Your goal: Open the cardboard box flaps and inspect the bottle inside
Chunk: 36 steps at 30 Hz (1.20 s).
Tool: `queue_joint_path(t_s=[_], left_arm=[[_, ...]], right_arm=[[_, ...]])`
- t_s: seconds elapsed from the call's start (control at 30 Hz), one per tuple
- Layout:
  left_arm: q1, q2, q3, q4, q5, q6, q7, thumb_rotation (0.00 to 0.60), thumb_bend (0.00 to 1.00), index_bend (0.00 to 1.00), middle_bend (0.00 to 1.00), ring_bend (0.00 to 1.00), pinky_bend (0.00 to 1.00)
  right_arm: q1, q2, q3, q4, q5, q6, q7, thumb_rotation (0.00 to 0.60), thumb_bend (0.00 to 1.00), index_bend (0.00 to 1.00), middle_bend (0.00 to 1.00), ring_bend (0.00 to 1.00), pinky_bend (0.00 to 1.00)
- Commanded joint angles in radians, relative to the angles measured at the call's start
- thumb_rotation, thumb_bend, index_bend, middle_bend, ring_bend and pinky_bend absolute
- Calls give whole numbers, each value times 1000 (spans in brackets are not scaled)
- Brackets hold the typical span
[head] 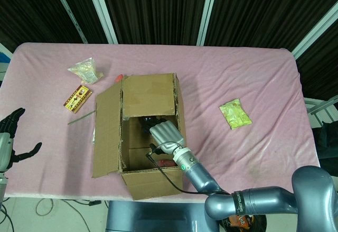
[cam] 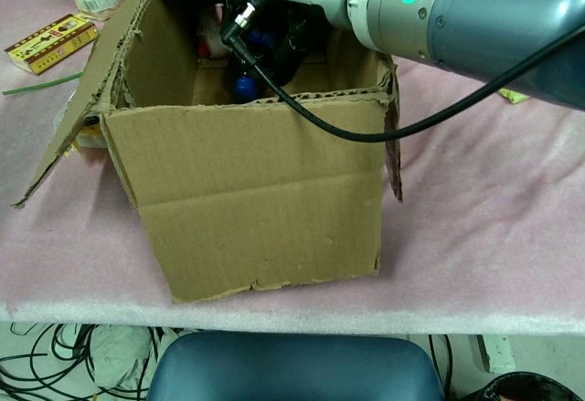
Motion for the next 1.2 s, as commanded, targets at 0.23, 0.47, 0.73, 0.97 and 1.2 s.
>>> queue_joint_path(t_s=[0.23, 0.47, 0.73, 0.97, 1.2], left_arm=[[-8, 3, 12, -5, -9, 5, -8, 600, 217, 17, 32, 33, 71], [-15, 8, 23, -16, -20, 3, -16, 600, 217, 18, 31, 33, 71], [-21, 14, 33, -22, -28, 4, -20, 600, 217, 18, 32, 33, 70], [-26, 18, 37, -27, -44, 0, -31, 600, 217, 20, 32, 33, 70], [-30, 21, 41, -31, -53, -4, -40, 600, 216, 20, 32, 33, 71]], right_arm=[[20, -13, -14, 63, 9, 2, 32, 600, 481, 290, 251, 218, 265], [12, -27, -5, 70, -75, 62, 76, 600, 482, 290, 248, 218, 265], [26, -35, 29, 81, -71, 87, 86, 600, 482, 290, 244, 216, 265], [64, -43, 94, 99, -55, 122, 71, 600, 482, 290, 243, 216, 265], [97, -28, 155, 125, -35, 144, 59, 600, 482, 289, 221, 215, 265]])
